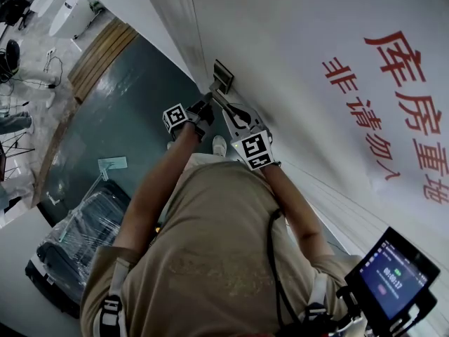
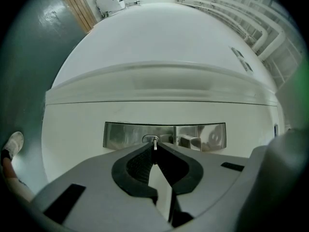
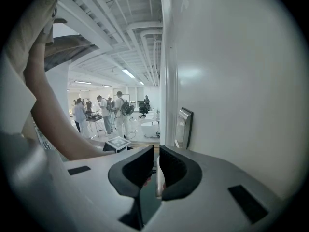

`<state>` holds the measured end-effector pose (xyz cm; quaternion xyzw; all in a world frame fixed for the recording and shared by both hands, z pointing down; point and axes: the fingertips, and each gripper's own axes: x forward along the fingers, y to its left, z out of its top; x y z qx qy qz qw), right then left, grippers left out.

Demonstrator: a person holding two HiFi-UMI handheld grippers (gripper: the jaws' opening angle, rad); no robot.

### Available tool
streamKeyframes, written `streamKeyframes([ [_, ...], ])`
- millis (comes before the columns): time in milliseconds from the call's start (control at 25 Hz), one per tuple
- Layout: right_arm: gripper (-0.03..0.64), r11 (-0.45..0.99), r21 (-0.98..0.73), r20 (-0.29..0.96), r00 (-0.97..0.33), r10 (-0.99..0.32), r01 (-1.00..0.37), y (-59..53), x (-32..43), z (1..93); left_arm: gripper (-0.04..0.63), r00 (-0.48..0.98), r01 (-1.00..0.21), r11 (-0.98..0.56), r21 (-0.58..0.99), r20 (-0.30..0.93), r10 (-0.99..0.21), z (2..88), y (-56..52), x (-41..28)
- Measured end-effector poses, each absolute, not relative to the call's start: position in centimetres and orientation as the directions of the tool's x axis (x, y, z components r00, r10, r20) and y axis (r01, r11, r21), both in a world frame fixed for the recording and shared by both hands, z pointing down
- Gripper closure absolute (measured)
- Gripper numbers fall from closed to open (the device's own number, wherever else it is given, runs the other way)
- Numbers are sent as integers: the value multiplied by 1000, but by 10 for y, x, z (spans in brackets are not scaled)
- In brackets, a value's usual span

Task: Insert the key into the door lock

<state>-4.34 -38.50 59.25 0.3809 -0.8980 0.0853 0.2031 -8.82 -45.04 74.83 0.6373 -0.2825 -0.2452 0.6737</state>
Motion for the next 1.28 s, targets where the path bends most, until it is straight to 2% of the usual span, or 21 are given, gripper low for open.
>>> streamKeyframes([
  [480, 578, 689, 5, 434, -619, -655, -725, -389, -43, 594, 561, 721, -27, 64, 998, 64, -690, 750, -453, -86],
  [680, 578, 686, 2, 436, -617, -655, -727, -390, -45, 595, 561, 728, -84, 38, 996, 87, -680, 750, -454, -86],
  [1040, 578, 680, -3, 439, -612, -658, -733, -389, -44, 598, 561, 726, -3, 91, 996, 65, -684, 748, -453, -85],
  [1280, 578, 675, -2, 435, -608, -664, -738, -390, -42, 598, 561, 716, -30, 85, 996, 81, -694, 754, -455, -88],
])
